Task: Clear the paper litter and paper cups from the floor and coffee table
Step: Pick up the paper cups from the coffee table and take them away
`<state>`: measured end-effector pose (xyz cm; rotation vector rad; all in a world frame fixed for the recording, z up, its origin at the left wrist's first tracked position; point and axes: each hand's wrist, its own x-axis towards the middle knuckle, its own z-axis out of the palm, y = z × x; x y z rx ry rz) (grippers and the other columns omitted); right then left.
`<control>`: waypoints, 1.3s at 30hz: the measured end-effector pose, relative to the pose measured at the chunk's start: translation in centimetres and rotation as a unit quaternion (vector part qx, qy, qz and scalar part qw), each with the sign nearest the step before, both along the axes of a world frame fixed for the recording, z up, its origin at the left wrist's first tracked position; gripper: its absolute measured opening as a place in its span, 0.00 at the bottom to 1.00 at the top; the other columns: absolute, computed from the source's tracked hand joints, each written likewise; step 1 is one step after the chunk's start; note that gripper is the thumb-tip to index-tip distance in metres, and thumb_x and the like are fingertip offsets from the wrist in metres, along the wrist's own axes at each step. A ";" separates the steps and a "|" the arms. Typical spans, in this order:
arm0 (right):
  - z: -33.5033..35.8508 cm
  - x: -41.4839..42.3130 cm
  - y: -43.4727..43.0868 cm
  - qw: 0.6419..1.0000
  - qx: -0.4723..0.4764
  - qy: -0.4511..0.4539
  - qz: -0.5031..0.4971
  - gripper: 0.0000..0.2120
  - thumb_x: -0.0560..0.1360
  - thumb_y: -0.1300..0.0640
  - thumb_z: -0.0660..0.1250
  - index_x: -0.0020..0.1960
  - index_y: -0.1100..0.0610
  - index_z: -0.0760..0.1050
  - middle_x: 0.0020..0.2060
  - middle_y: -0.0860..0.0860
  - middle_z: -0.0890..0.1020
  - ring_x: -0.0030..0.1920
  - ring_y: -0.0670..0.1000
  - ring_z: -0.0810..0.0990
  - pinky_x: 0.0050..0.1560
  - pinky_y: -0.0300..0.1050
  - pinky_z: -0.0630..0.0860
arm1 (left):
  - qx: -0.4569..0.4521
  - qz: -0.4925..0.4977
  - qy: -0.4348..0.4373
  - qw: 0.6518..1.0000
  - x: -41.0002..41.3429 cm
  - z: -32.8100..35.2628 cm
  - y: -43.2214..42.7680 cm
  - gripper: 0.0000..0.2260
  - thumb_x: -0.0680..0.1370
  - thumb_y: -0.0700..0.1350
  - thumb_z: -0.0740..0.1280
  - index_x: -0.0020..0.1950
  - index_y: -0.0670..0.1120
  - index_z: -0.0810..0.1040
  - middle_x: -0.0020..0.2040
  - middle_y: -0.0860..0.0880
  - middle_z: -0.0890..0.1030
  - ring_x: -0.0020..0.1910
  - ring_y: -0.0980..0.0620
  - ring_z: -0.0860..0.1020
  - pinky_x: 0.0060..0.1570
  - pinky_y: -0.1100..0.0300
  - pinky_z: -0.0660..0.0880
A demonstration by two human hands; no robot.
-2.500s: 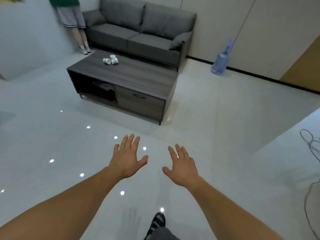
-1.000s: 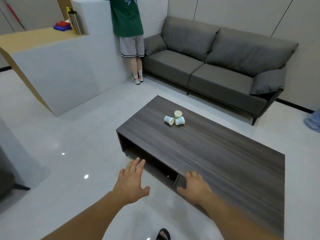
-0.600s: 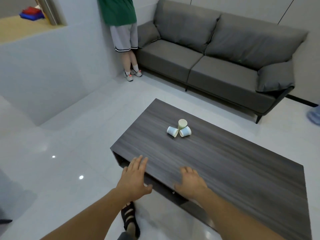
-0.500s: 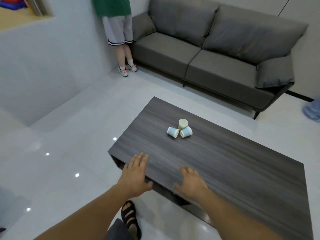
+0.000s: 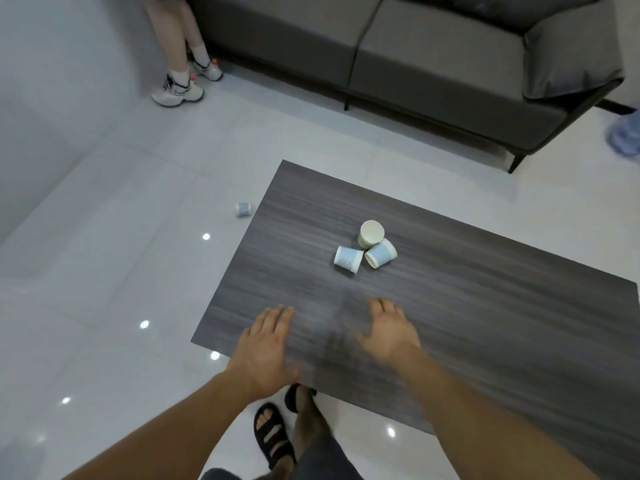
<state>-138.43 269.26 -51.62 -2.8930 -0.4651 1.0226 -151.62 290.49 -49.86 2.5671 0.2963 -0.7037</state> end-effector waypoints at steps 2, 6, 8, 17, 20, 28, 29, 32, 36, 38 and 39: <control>-1.9 3.4 1.6 1.000 0.009 -0.013 -0.007 0.39 0.75 0.40 0.64 0.78 0.52 0.51 0.73 0.51 0.60 0.69 0.56 0.65 0.63 0.54 0.72 | -0.007 0.002 0.008 1.000 2.1 -1.8 0.6 0.44 0.72 0.61 0.66 0.78 0.51 0.43 0.79 0.52 0.47 0.77 0.51 0.46 0.75 0.50 0.51; -6.3 9.2 3.9 1.000 0.020 -0.017 0.005 0.39 0.75 0.42 0.64 0.78 0.51 0.48 0.75 0.52 0.56 0.69 0.58 0.66 0.62 0.54 0.72 | -0.011 -0.011 0.031 0.999 6.9 -5.9 1.1 0.43 0.73 0.61 0.66 0.79 0.51 0.43 0.78 0.53 0.47 0.77 0.51 0.47 0.76 0.53 0.50; -8.5 11.5 4.6 0.999 0.016 -0.023 0.024 0.38 0.76 0.43 0.64 0.78 0.52 0.49 0.76 0.52 0.55 0.69 0.58 0.66 0.61 0.54 0.72 | -0.020 -0.020 0.031 0.999 9.3 -8.2 1.0 0.44 0.73 0.60 0.66 0.79 0.51 0.43 0.78 0.53 0.48 0.77 0.51 0.49 0.76 0.54 0.51; -15.2 16.1 5.3 0.996 -0.028 0.007 0.080 0.35 0.74 0.50 0.66 0.76 0.52 0.54 0.65 0.55 0.69 0.60 0.58 0.75 0.52 0.51 0.75 | -0.035 -0.009 0.002 0.999 18.3 -15.6 0.0 0.42 0.73 0.55 0.67 0.79 0.49 0.45 0.78 0.50 0.52 0.76 0.49 0.52 0.74 0.52 0.56; -14.5 15.2 5.2 0.997 0.045 0.048 0.046 0.37 0.70 0.45 0.68 0.74 0.50 0.57 0.63 0.53 0.72 0.60 0.57 0.76 0.54 0.49 0.73 | -0.028 -0.059 -0.027 0.998 19.9 -15.7 0.2 0.41 0.73 0.53 0.66 0.78 0.49 0.45 0.78 0.50 0.51 0.76 0.51 0.51 0.74 0.53 0.55; -9.8 16.3 2.6 0.980 0.176 0.095 0.008 0.42 0.64 0.31 0.69 0.72 0.47 0.63 0.65 0.45 0.75 0.63 0.47 0.74 0.60 0.43 0.70 | 0.016 -0.207 -0.061 0.976 22.5 -15.0 -0.2 0.40 0.75 0.55 0.63 0.78 0.47 0.44 0.68 0.49 0.65 0.66 0.49 0.65 0.68 0.55 0.58; -9.6 16.9 1.6 0.978 0.198 0.049 -0.038 0.39 0.66 0.32 0.69 0.71 0.48 0.67 0.64 0.46 0.76 0.62 0.47 0.74 0.61 0.44 0.71 | 0.015 -0.188 -0.054 0.980 22.4 -15.1 0.0 0.39 0.75 0.55 0.63 0.78 0.48 0.45 0.68 0.49 0.66 0.65 0.49 0.66 0.68 0.55 0.60; -10.9 19.8 -0.9 0.959 0.143 -0.108 -0.220 0.31 0.71 0.42 0.72 0.69 0.54 0.69 0.62 0.53 0.74 0.62 0.55 0.74 0.58 0.50 0.71 | -0.005 -0.125 -0.019 0.992 21.2 -15.6 1.2 0.39 0.74 0.56 0.63 0.78 0.50 0.45 0.67 0.48 0.68 0.63 0.49 0.70 0.65 0.56 0.65; -14.4 22.2 -1.2 0.928 0.071 0.046 -0.363 0.45 0.68 0.44 0.75 0.78 0.50 0.55 0.72 0.56 0.63 0.68 0.59 0.70 0.63 0.51 0.69 | -0.037 -0.086 0.005 0.996 18.6 -16.2 1.6 0.41 0.73 0.58 0.61 0.76 0.59 0.35 0.63 0.49 0.68 0.56 0.49 0.74 0.57 0.56 0.72; -16.1 22.4 -0.7 0.901 0.114 0.078 -0.411 0.48 0.66 0.43 0.76 0.78 0.48 0.54 0.72 0.56 0.65 0.67 0.58 0.71 0.63 0.50 0.72 | -0.055 -0.080 0.007 0.995 17.7 -16.4 1.4 0.40 0.72 0.59 0.60 0.75 0.63 0.36 0.63 0.51 0.68 0.55 0.49 0.75 0.55 0.55 0.74; -16.8 22.4 -0.4 0.893 0.129 0.074 -0.424 0.47 0.66 0.42 0.77 0.78 0.47 0.56 0.71 0.56 0.67 0.66 0.58 0.73 0.60 0.49 0.74 | -0.056 -0.078 0.005 0.995 17.4 -16.4 1.2 0.40 0.71 0.60 0.61 0.75 0.64 0.38 0.62 0.51 0.68 0.55 0.49 0.75 0.54 0.55 0.74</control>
